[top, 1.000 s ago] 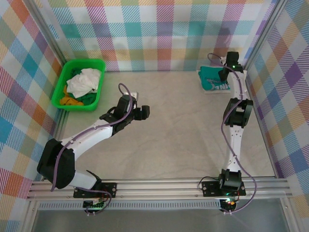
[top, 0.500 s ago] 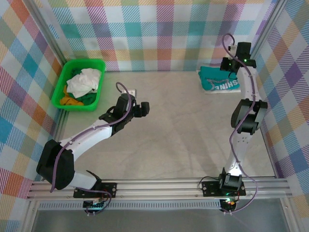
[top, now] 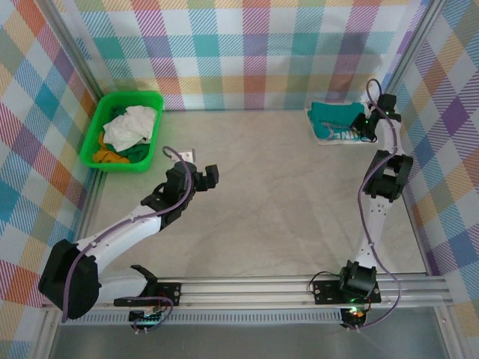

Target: Fold and stack the t-shirts

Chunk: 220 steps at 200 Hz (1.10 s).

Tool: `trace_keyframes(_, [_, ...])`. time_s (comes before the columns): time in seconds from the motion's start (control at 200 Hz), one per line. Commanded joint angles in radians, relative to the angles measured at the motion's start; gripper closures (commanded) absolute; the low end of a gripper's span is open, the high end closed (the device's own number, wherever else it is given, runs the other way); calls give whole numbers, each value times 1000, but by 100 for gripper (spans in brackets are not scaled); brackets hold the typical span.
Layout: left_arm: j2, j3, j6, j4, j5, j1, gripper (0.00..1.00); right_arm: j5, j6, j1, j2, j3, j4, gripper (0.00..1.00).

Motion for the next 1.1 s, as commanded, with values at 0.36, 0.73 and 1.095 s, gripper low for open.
trace_keyframes(0.36, [-265,-230,162,239,-240,37,0,-100,171,47,-721,-647,290,64])
trace_keyframes(0.73, [-209,-414,368,490,-156,204,0,368,-15,442,-1303,-1529,674,20])
trace_keyframes(1.095, [50,-383,213,555,-52,389,0,580,-217,446,-1500,-1973,1003,0])
